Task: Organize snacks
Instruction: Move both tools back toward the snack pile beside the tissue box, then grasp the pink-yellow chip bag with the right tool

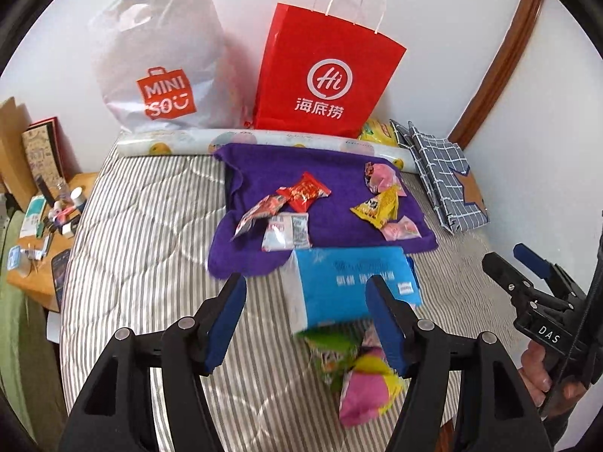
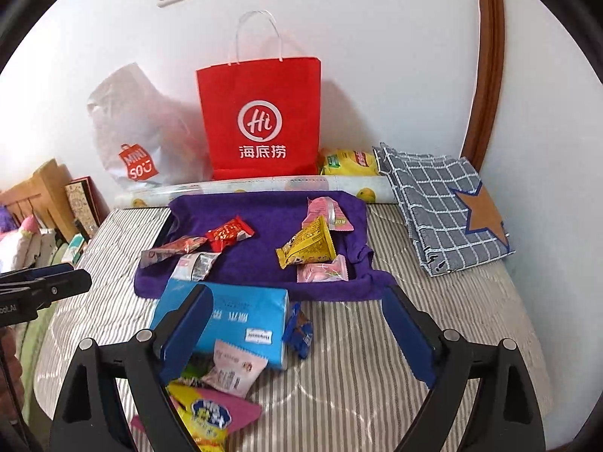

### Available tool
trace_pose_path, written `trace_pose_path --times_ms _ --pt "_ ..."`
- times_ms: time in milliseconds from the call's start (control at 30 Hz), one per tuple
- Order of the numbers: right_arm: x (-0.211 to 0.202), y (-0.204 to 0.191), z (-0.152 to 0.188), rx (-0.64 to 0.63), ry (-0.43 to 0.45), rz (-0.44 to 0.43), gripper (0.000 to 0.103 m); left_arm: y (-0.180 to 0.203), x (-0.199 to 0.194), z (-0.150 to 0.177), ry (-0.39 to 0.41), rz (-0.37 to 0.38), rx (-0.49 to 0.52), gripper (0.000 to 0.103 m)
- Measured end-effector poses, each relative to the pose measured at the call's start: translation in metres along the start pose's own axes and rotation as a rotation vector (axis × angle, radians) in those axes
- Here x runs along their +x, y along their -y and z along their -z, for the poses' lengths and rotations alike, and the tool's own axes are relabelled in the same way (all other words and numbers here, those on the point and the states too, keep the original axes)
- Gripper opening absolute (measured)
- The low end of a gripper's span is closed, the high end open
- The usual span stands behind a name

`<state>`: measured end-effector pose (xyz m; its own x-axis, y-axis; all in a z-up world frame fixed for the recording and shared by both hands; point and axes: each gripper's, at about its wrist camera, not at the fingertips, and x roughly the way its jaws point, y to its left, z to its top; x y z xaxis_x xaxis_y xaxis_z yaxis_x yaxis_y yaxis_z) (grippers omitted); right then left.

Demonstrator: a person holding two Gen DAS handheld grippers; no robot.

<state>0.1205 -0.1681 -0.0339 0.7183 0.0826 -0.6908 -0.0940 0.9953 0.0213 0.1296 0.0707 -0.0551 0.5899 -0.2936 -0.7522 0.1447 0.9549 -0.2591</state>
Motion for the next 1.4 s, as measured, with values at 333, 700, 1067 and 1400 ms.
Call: trace_pose_path --times_ms 333,700,1067,1400 --pt "0.0 -0.002 0.041 0.053 -0.067 -0.103 0.091 -0.005 -0.01 0.032 -0.02 -0.015 -0.021 0.066" --pt "0.018 -0.026 0.078 0.113 -0.188 -0.214 0.089 -0.019 -0.004 0.05 -0.051 -0.023 -0.037 0.066" --pt "0.042 -0.058 0.095 0.096 -0.265 -0.205 0.089 -0.044 -0.002 0.069 -0.075 -0.022 -0.073 0.066" --pt "0.058 -0.071 0.115 0.086 -0.334 -0.203 0.089 -0.061 0.011 0.079 -0.112 -0.012 -0.11 0.066"
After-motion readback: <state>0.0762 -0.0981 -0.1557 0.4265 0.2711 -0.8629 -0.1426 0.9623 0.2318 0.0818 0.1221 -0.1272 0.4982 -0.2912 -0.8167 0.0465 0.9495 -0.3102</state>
